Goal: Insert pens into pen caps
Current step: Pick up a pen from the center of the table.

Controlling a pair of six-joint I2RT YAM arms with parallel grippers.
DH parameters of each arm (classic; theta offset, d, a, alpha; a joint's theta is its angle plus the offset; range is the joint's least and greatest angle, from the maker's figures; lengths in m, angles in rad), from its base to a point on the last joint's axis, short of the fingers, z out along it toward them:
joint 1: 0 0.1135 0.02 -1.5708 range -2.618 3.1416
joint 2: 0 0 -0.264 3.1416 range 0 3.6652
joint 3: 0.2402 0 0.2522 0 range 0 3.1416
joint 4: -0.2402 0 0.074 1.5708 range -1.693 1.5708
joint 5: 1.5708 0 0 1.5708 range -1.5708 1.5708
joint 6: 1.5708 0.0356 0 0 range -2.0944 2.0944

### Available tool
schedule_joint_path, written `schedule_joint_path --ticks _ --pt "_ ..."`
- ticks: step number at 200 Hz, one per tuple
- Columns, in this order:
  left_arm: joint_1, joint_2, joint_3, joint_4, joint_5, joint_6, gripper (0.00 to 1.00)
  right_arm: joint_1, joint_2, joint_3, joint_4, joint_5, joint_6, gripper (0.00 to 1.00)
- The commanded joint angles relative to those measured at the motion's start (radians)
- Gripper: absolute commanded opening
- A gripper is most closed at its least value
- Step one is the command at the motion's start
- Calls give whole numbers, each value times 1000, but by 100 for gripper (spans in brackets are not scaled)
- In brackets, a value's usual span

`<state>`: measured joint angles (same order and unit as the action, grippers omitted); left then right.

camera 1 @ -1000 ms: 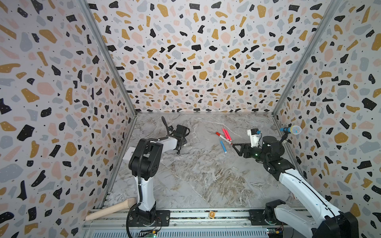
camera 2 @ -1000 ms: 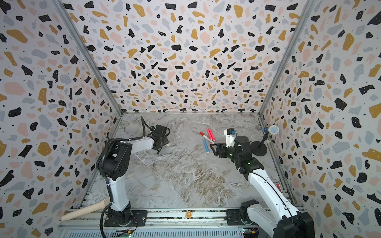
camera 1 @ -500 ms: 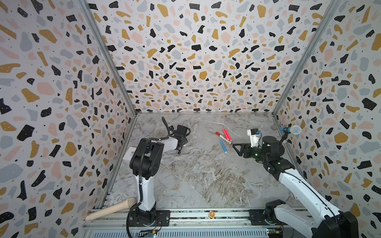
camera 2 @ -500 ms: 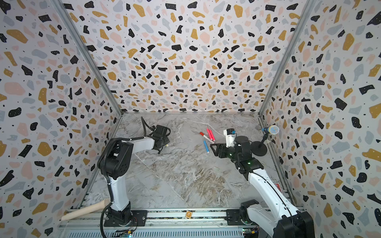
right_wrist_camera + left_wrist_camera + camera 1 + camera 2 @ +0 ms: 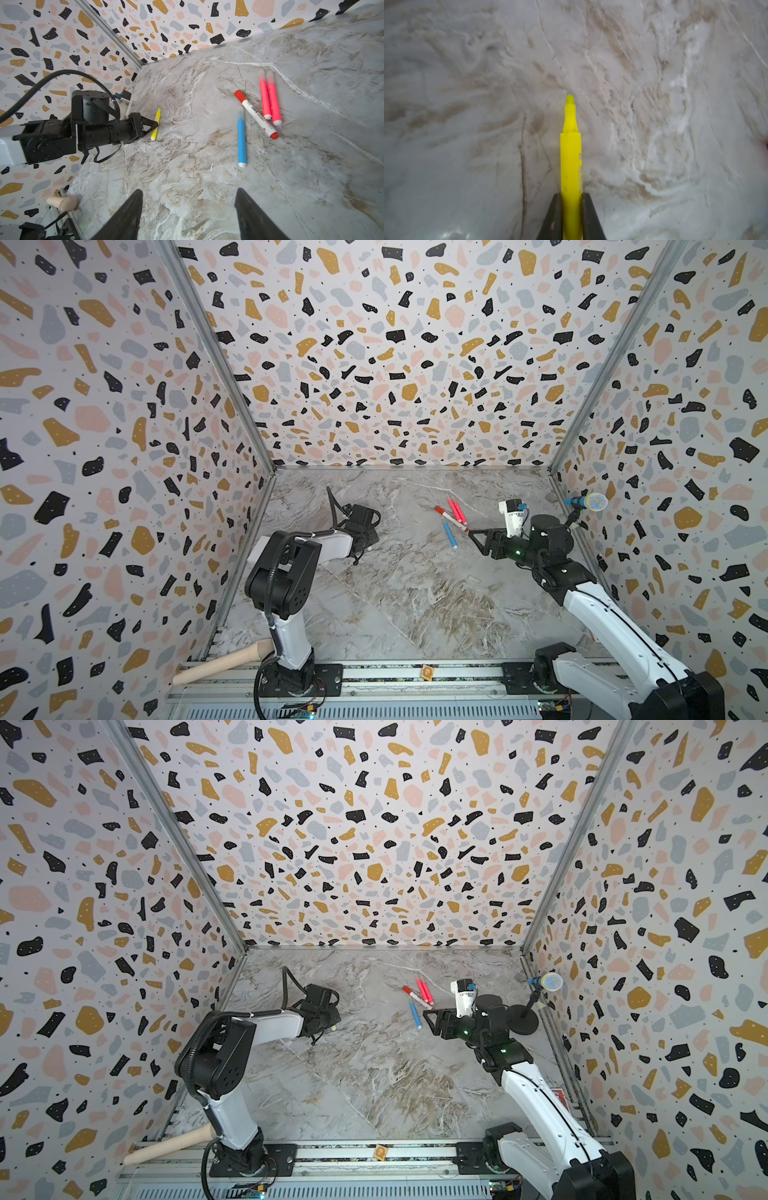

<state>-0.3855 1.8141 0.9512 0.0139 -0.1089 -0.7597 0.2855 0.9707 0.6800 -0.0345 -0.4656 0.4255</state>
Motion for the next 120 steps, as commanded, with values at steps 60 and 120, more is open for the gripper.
schedule_joint_path --ticks 60,120 --pt "-167 -453 -325 265 310 135 10 -1 89 -91 239 -411 50 78" --pt "-330 -631 -451 529 305 100 11 169 244 -95 541 -449 220 80"
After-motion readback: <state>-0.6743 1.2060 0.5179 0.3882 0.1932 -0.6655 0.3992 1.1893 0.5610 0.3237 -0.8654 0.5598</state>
